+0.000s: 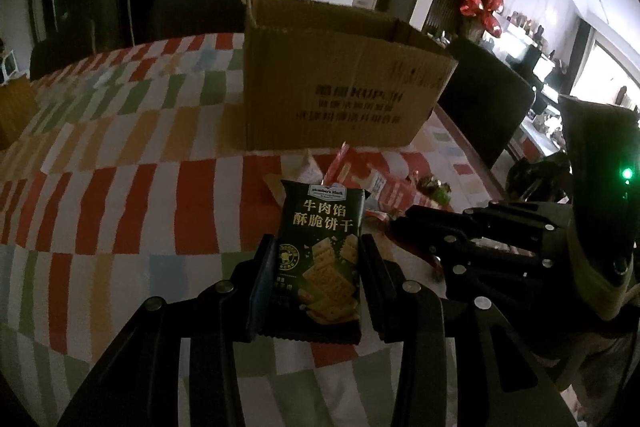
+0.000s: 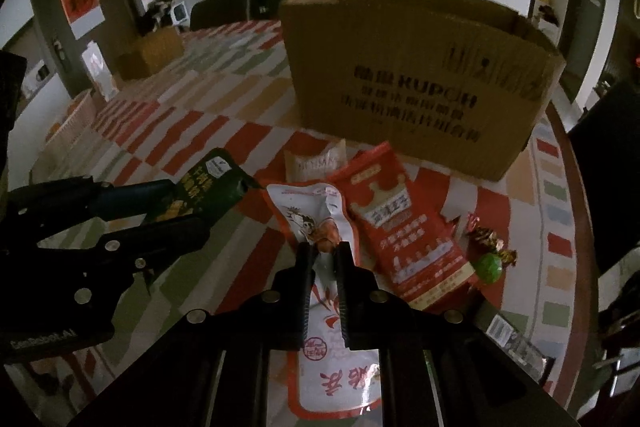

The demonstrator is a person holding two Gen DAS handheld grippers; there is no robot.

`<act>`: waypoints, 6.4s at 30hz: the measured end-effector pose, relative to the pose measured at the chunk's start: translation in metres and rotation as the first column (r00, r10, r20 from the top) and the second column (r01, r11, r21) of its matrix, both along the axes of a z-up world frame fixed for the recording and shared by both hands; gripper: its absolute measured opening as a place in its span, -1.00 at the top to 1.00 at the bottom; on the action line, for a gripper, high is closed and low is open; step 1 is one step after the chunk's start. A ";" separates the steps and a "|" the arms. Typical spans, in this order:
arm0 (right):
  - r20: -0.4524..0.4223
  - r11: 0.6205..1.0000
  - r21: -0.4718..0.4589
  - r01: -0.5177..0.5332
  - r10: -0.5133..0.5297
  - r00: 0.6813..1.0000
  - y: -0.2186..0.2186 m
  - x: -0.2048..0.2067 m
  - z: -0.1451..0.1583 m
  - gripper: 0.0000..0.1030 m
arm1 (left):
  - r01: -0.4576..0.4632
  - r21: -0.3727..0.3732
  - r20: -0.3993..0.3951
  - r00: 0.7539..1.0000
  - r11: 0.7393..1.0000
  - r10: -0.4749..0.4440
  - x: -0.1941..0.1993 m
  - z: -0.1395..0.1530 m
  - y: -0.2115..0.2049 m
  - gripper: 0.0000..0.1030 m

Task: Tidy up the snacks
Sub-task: 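Lift both held packs and carry them over the cardboard box, then open both tools to drop the packs into the box, then move both empty tools back down to the snack pile, then grasp the dark chocolate bar pack with the right tool while the left tool grasps the green lollipop, then lift the chocolate pack and lollipop and carry both over the box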

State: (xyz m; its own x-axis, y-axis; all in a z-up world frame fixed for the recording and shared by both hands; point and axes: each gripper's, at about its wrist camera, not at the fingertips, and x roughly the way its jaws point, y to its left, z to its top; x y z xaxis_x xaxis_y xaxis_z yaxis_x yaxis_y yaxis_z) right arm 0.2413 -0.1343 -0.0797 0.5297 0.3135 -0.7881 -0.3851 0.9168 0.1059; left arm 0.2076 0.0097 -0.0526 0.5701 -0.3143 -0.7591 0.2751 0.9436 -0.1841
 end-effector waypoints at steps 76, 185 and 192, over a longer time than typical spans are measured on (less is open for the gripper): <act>0.243 0.997 0.007 0.082 -0.081 0.967 -0.057 0.120 0.133 0.36 | -0.034 0.064 0.164 0.986 0.997 0.023 0.138 0.110 -0.044 -0.07; -0.142 0.992 -0.107 -0.070 0.054 0.988 -0.106 -0.021 -0.038 -0.04 | 0.170 0.058 -0.141 0.977 0.984 -0.161 -0.005 -0.048 -0.105 0.50; -0.093 0.996 -0.086 -0.014 0.006 0.996 -0.100 -0.024 -0.020 -0.04 | 0.114 0.044 -0.097 0.989 0.993 -0.109 -0.008 -0.033 -0.089 0.50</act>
State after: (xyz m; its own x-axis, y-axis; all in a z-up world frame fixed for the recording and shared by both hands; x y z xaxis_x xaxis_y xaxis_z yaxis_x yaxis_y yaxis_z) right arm 0.2177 -0.2342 -0.1001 0.4506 0.2473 -0.8578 -0.3867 0.9201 0.0621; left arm 0.1998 -0.0792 -0.0854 0.4585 -0.3324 -0.8242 0.3624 0.9167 -0.1680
